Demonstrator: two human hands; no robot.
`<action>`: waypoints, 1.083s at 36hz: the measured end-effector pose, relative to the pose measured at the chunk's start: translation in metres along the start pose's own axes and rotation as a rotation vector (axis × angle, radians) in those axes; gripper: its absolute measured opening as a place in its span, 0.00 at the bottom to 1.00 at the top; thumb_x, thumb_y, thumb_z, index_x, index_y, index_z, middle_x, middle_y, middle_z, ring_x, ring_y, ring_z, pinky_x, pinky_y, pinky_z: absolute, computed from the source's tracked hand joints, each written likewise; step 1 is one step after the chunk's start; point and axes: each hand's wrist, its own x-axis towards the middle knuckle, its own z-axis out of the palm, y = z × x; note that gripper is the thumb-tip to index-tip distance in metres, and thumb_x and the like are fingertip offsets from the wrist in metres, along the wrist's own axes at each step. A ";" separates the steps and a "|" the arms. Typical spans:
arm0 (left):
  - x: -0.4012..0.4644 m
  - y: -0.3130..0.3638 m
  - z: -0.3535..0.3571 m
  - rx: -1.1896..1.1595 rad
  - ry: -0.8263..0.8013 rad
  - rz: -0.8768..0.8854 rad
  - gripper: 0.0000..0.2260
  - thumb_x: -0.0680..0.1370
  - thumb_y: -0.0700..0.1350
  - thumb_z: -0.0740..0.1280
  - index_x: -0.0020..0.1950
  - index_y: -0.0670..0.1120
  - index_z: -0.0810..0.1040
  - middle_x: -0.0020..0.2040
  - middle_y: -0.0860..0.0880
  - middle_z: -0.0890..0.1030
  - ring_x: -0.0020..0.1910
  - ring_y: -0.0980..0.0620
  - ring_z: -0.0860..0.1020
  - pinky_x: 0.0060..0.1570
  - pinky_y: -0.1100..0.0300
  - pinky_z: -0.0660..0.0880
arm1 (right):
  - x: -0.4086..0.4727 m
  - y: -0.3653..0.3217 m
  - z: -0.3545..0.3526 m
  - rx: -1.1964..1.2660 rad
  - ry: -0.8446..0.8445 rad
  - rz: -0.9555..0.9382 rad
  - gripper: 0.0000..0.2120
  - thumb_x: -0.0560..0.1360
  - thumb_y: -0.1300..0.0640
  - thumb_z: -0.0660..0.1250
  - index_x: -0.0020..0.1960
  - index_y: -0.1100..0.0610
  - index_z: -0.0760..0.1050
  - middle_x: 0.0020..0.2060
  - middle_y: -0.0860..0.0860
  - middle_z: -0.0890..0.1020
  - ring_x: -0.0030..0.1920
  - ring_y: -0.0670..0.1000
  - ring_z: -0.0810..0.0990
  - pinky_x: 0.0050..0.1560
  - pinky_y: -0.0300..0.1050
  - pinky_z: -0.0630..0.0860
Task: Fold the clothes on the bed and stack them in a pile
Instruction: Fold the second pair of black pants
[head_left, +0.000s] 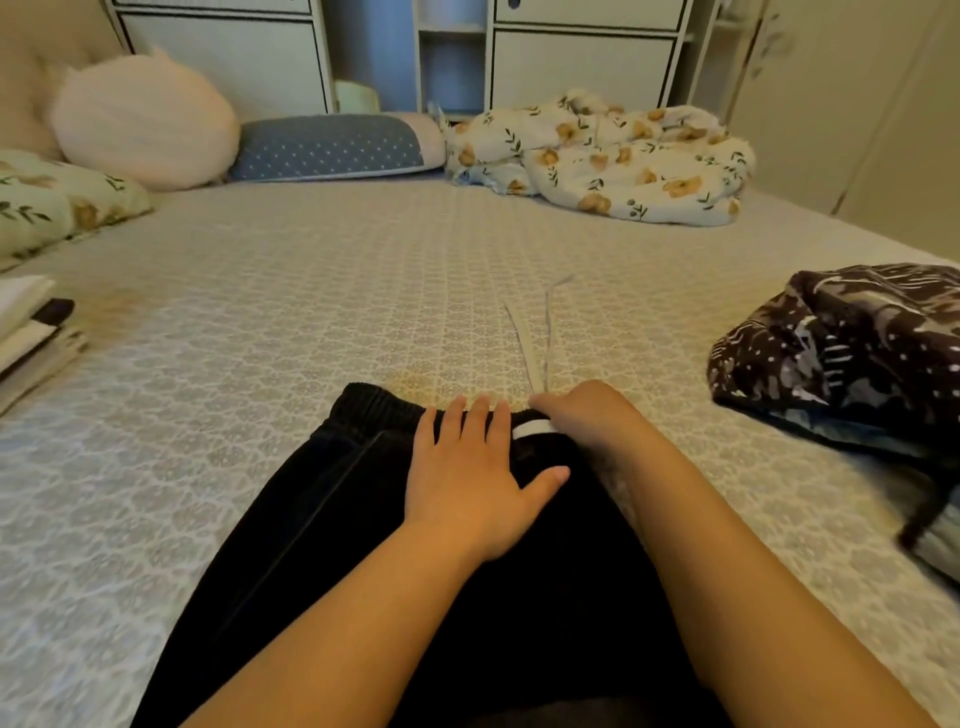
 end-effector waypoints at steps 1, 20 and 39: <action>0.000 0.000 0.000 0.002 -0.001 -0.001 0.43 0.69 0.73 0.37 0.79 0.49 0.45 0.79 0.49 0.48 0.77 0.48 0.43 0.73 0.47 0.38 | 0.000 -0.002 -0.001 0.019 -0.026 0.003 0.17 0.73 0.43 0.64 0.35 0.55 0.73 0.34 0.51 0.78 0.36 0.51 0.77 0.34 0.44 0.69; -0.002 0.000 -0.005 -0.054 -0.039 -0.003 0.45 0.68 0.74 0.37 0.79 0.49 0.44 0.79 0.49 0.49 0.77 0.48 0.45 0.73 0.49 0.40 | -0.025 0.021 -0.040 0.790 0.358 0.187 0.10 0.82 0.59 0.54 0.61 0.60 0.68 0.46 0.51 0.74 0.36 0.47 0.75 0.42 0.43 0.74; -0.035 -0.006 -0.055 -0.354 0.388 0.427 0.12 0.78 0.49 0.60 0.57 0.50 0.79 0.44 0.52 0.81 0.50 0.54 0.76 0.73 0.55 0.48 | -0.128 0.012 -0.056 0.201 -0.120 -0.538 0.10 0.74 0.58 0.70 0.48 0.44 0.74 0.36 0.43 0.79 0.37 0.39 0.76 0.40 0.33 0.70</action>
